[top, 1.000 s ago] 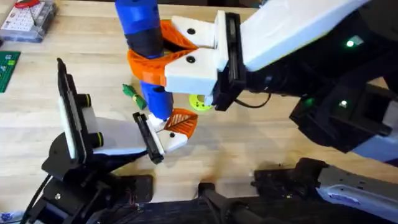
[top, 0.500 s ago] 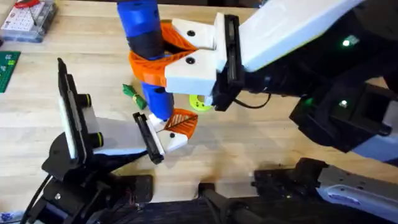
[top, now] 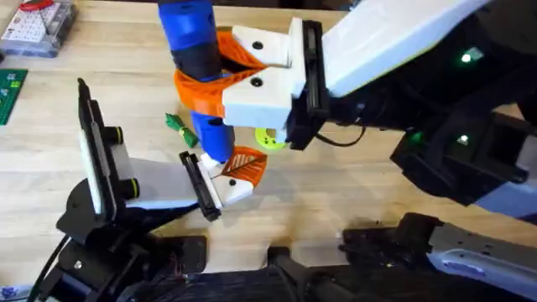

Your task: Pick up the gripper from the table and insert it into the empty holder that is missing its gripper. Then pick up a screw, insert it into the mounting hole, and use the screwdriver to tighten it. Finally, clean up the table by picking up the vegetable and placing it into the bucket.

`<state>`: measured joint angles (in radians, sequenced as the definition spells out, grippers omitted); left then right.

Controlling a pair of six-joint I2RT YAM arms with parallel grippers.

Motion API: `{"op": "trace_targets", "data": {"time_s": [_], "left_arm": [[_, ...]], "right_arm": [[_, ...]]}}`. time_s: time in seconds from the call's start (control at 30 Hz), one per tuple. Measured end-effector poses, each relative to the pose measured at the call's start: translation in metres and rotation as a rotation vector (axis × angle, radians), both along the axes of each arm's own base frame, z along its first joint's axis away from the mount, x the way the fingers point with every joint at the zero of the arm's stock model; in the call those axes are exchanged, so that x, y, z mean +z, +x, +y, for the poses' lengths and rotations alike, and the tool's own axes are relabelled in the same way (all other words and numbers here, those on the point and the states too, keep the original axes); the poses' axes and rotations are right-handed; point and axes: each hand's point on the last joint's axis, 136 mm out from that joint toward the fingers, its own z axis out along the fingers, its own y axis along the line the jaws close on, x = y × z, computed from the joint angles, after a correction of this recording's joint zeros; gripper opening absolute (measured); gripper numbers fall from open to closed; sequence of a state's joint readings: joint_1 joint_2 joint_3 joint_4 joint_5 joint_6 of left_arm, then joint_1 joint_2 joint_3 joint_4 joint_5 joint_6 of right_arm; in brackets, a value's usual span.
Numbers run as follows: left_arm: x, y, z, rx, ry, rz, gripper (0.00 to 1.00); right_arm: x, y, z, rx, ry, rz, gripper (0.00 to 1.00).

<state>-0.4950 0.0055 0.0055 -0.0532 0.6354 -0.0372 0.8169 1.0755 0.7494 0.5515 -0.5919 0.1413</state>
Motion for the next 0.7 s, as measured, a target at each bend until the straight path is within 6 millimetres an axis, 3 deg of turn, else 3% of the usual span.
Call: {"op": "trace_targets", "data": {"time_s": [0.37, 0.5, 0.7], "left_arm": [[0.0, 0.0, 0.0, 0.0, 0.0, 0.0, 0.013], [0.0, 0.0, 0.0, 0.0, 0.0, 0.0, 0.013], [0.0, 0.0, 0.0, 0.0, 0.0, 0.0, 0.013]], "right_arm": [[0.002, 0.0, 0.0, 0.0, 0.008, -0.007, 0.04], [0.023, 0.001, -0.008, -0.017, 0.08, -0.071, 0.041], [0.052, 0.012, -0.04, -0.108, 0.143, -0.144, 0.04]]}}
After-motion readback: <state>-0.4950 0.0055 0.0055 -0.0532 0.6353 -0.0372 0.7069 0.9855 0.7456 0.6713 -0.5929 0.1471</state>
